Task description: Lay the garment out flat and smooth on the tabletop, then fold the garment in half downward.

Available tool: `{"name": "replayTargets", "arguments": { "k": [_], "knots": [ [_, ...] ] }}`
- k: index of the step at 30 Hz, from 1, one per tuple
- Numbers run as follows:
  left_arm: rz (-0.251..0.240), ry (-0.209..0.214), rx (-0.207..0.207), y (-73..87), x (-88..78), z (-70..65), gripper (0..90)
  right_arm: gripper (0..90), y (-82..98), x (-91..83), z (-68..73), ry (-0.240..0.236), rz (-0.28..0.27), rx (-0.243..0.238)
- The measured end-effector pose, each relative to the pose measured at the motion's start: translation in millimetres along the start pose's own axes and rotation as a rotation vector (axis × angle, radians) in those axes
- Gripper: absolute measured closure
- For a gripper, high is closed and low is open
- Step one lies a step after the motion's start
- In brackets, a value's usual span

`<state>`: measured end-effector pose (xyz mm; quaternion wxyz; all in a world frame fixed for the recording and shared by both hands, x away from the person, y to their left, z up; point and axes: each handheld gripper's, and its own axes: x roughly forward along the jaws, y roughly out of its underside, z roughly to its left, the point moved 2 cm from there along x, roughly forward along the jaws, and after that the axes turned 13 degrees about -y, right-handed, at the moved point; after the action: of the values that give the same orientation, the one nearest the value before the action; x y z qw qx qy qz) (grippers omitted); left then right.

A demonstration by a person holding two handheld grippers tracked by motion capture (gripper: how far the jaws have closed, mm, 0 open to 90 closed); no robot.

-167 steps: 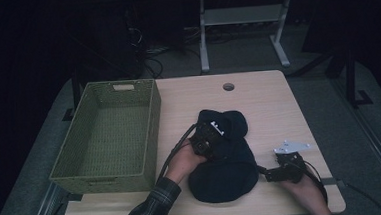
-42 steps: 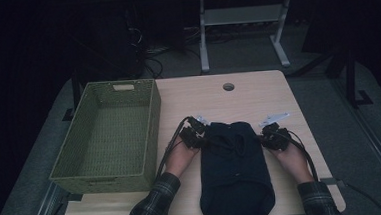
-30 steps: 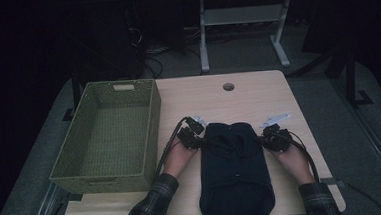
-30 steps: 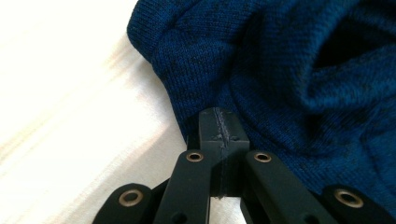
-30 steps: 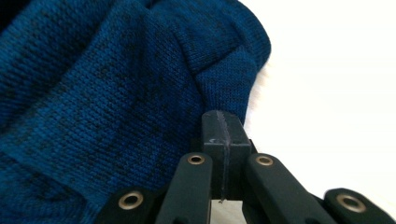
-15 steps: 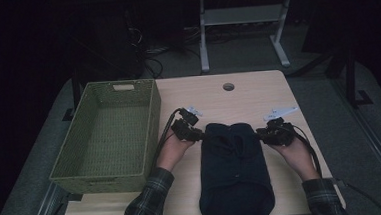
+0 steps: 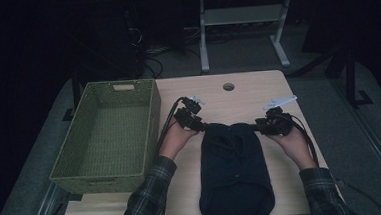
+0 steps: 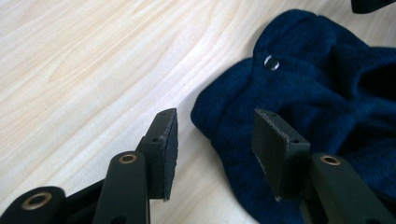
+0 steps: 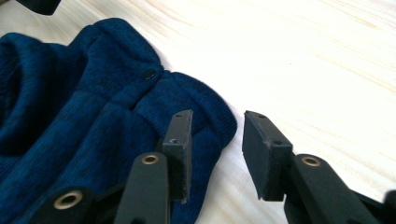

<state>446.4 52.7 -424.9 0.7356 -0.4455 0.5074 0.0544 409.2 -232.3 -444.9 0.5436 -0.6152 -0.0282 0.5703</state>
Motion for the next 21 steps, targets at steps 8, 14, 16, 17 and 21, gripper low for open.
{"name": "replayTargets", "arguments": {
  "k": [8, 14, 16, 17, 21],
  "knots": [
    [-0.004, 0.002, -0.029, -1.2, 16.2, 6.2, 49.4, 59.6, -10.5, 8.8, -5.6, -0.008, -0.012, 0.000],
    [0.019, 0.019, -0.027, 0.7, 32.5, 3.8, 48.7, 58.4, -15.7, 15.8, -8.8, -0.007, -0.013, -0.008],
    [0.029, 0.017, -0.029, 1.6, 36.5, 3.4, 48.7, 57.6, -14.8, 19.0, -10.1, -0.009, -0.013, -0.001],
    [0.032, 0.013, -0.024, 2.1, 38.3, 3.4, 48.7, 57.2, -13.9, 20.7, -11.5, -0.010, -0.005, 0.002],
    [0.048, 0.008, -0.013, 3.8, 43.8, 2.7, 49.1, 56.7, -11.5, 25.8, -15.5, -0.014, 0.002, 0.015]
  ]
}}
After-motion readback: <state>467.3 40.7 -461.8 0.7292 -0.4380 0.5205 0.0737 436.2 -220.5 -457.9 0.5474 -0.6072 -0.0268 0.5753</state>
